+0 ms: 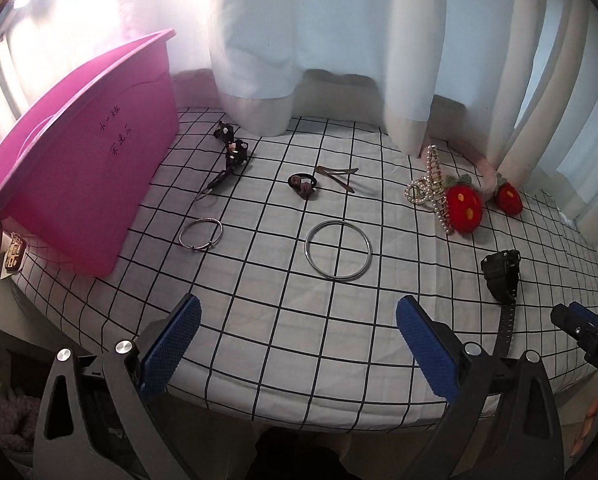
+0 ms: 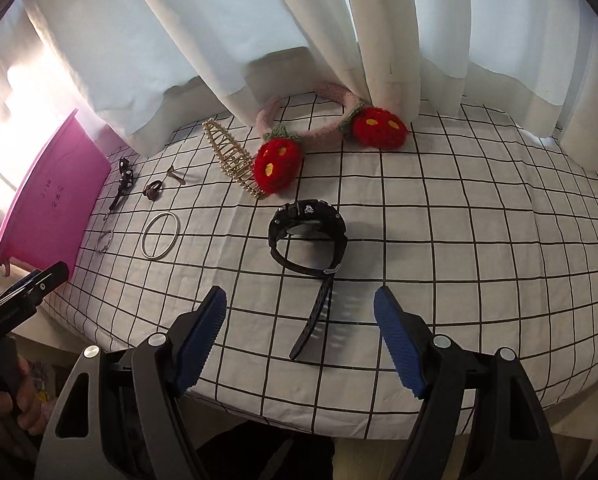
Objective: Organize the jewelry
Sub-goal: 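Grasp the silver bangle with left tool while right tool grasps black watch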
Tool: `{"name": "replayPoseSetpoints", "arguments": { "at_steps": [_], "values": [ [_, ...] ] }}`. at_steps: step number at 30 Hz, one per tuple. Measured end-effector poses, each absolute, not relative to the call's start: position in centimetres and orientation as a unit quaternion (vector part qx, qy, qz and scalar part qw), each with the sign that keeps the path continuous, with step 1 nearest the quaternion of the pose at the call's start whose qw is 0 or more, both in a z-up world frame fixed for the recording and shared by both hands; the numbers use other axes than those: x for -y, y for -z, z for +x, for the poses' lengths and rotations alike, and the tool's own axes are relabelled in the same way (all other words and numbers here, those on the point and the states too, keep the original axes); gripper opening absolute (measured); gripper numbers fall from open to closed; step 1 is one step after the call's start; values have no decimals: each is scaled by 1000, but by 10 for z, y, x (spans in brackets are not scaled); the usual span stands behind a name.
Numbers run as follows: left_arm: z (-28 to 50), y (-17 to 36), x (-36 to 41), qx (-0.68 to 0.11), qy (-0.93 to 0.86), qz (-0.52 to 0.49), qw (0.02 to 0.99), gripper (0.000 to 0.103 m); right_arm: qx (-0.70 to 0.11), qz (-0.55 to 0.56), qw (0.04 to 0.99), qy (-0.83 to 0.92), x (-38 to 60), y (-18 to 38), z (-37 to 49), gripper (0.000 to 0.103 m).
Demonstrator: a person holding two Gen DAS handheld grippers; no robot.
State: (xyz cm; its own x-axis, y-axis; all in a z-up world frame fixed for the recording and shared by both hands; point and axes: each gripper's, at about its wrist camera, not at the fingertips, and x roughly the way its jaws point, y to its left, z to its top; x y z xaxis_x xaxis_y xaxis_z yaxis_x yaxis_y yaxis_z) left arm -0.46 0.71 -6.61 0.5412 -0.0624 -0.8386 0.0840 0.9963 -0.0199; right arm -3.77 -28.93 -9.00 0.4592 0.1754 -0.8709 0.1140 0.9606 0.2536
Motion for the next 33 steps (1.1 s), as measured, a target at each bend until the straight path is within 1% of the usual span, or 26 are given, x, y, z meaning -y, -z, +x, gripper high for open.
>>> {"name": "replayPoseSetpoints", "arguments": {
  "at_steps": [8,14,25,33],
  "values": [
    [21,114,7,-483,51,16,874,96,-501,144,853,-6,289,129,-32,73],
    [31,142,14,-474,52,17,879,96,-490,126,863,0,285,150,-27,73],
    [57,159,26,-469,56,11,881,96,-485,88,870,13,279,168,-18,73],
    [70,171,42,-479,65,35,875,96,-480,78,874,14,278,172,-7,73]
  ]
}}
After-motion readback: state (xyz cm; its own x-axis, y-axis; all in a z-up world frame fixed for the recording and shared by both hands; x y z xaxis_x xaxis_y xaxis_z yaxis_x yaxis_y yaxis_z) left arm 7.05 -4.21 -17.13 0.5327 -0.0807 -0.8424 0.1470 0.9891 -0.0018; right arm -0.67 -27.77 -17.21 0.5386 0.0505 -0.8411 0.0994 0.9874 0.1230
